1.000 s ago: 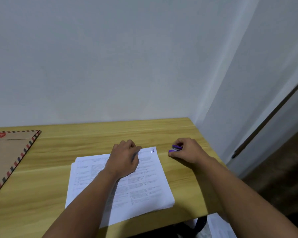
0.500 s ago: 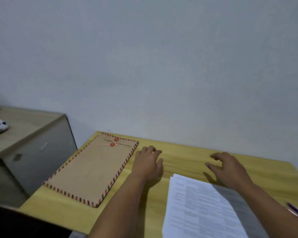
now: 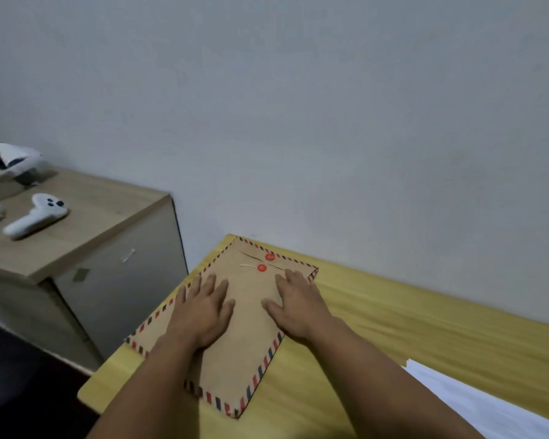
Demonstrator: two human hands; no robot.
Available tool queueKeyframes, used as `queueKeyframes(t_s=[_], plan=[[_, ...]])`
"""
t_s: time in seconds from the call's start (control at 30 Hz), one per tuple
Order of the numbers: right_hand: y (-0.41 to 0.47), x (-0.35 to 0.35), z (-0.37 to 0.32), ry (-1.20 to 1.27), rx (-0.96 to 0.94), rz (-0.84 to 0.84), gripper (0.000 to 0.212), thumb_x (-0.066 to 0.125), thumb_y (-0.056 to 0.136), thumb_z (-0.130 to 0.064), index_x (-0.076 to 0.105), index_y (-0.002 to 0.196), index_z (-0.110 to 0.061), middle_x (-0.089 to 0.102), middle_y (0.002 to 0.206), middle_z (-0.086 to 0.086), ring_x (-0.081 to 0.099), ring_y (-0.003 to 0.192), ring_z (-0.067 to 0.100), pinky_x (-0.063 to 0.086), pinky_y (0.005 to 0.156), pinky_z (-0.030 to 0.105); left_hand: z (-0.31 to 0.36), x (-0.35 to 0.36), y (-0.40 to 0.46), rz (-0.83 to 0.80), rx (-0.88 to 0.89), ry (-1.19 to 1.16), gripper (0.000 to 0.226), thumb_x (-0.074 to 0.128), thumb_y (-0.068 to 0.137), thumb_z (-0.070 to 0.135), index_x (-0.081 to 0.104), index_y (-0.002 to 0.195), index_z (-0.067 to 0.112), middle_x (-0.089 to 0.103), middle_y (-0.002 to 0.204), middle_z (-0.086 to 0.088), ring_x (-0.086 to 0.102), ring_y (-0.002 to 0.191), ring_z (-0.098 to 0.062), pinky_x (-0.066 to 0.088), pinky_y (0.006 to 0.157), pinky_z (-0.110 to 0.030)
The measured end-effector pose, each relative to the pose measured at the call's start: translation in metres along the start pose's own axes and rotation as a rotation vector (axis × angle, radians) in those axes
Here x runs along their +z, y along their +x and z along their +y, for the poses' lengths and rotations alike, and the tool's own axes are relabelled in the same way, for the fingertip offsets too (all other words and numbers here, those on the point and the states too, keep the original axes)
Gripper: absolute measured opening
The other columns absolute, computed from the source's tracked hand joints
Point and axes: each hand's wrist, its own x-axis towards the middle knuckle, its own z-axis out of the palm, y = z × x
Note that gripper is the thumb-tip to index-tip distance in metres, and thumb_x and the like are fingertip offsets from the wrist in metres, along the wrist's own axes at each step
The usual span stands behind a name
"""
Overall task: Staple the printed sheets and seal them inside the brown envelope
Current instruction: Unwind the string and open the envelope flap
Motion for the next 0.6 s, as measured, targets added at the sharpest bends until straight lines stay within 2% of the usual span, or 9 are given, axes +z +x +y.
queueKeyframes(t_s=[0.07, 0.13, 0.3, 0.6], plan=[[0.007, 0.012, -0.008, -0.05, 0.033, -0.059, 0.087, 0.029, 0.1, -0.071, 0.014, 0.167, -0.017, 0.003, 0.176, 0.012, -0.002, 0.162, 0.029, 0.0, 0.129, 0.058, -0.001, 0.01, 0.0, 0.011, -0.021, -0.005, 0.068, 0.011, 0.099, 0.063, 0.013, 0.161, 0.035, 0.002, 0.171, 0.001, -0.004, 0.157, -0.023, -0.001, 0.125, -0.05], [0.004, 0.02, -0.008, -0.077, 0.046, -0.065, 0.09, 0.023, 0.1, -0.074, 0.008, 0.168, -0.017, -0.004, 0.176, 0.012, -0.008, 0.162, 0.028, -0.004, 0.129, 0.057, 0.003, 0.013, -0.002, 0.02, -0.03, -0.009, 0.068, 0.011, 0.099, 0.063, 0.012, 0.161, 0.034, 0.002, 0.171, 0.001, -0.005, 0.157, -0.023, -0.002, 0.125, -0.051], [-0.028, 0.014, 0.008, -0.111, 0.065, -0.095, 0.09, 0.021, 0.1, -0.074, 0.005, 0.168, -0.017, -0.006, 0.175, 0.013, -0.007, 0.162, 0.029, -0.001, 0.13, 0.054, 0.029, 0.017, -0.029, 0.012, -0.015, -0.004, 0.069, 0.01, 0.099, 0.062, 0.012, 0.161, 0.032, 0.003, 0.171, -0.001, -0.006, 0.157, -0.025, -0.003, 0.125, -0.052], [-0.124, 0.0, 0.036, -0.108, 0.091, -0.155, 0.092, 0.031, 0.1, -0.072, 0.006, 0.168, -0.015, -0.004, 0.175, 0.015, -0.004, 0.162, 0.03, 0.001, 0.131, 0.05, 0.091, 0.02, -0.113, -0.01, 0.014, -0.007, 0.07, 0.008, 0.098, 0.061, 0.011, 0.161, 0.03, 0.002, 0.171, -0.002, -0.006, 0.156, -0.028, -0.002, 0.124, -0.054]])
